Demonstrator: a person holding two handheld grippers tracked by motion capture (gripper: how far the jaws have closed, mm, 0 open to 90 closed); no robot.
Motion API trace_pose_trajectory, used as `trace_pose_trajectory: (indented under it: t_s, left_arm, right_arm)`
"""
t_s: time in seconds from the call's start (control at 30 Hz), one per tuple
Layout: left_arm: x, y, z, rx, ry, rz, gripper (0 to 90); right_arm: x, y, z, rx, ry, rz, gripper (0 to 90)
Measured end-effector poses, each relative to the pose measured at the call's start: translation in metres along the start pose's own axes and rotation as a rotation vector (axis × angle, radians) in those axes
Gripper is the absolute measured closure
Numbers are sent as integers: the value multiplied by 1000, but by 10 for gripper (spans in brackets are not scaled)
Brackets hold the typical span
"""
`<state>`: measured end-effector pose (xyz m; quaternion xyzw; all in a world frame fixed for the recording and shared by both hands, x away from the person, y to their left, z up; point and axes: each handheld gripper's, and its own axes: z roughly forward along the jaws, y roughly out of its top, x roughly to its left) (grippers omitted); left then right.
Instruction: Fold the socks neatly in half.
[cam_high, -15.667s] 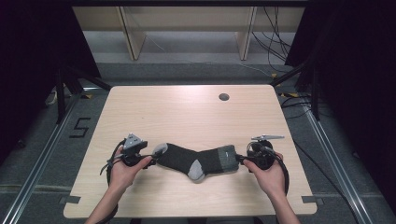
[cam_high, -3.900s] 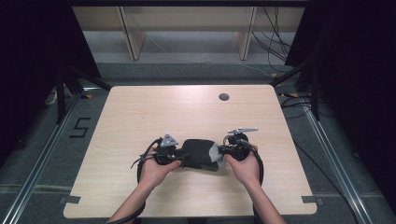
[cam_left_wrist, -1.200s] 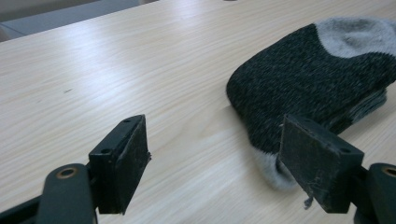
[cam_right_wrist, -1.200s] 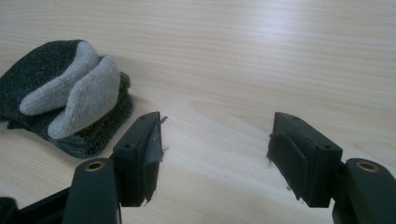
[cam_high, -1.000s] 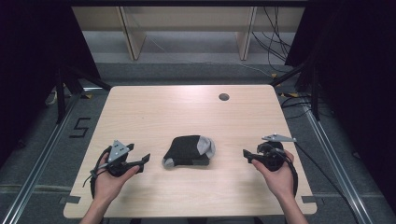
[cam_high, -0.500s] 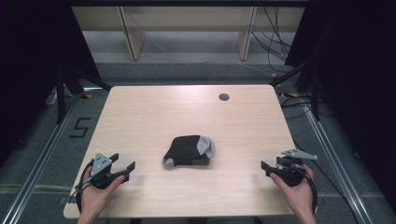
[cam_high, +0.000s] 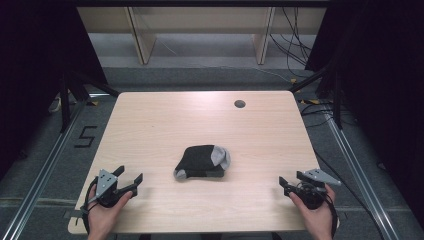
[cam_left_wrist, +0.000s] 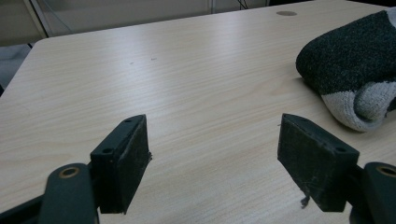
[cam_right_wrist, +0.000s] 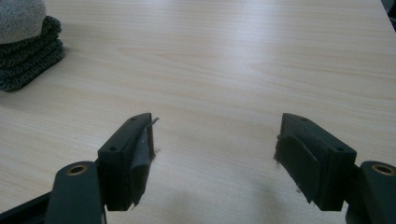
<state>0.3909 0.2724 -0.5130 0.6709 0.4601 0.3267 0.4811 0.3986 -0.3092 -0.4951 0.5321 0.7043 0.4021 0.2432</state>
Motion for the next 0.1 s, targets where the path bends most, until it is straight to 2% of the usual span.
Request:
trace_pose_trajectory:
  t_s: [0.07,0.1]
  left_arm:
    - [0,0,0,-3,6,-9,243]
    - [0,0,0,-3,6,-9,243]
  right_arm:
    - [1,-3,0,-19,28,4,264]
    - [0,-4,1,-23,20,-2,264]
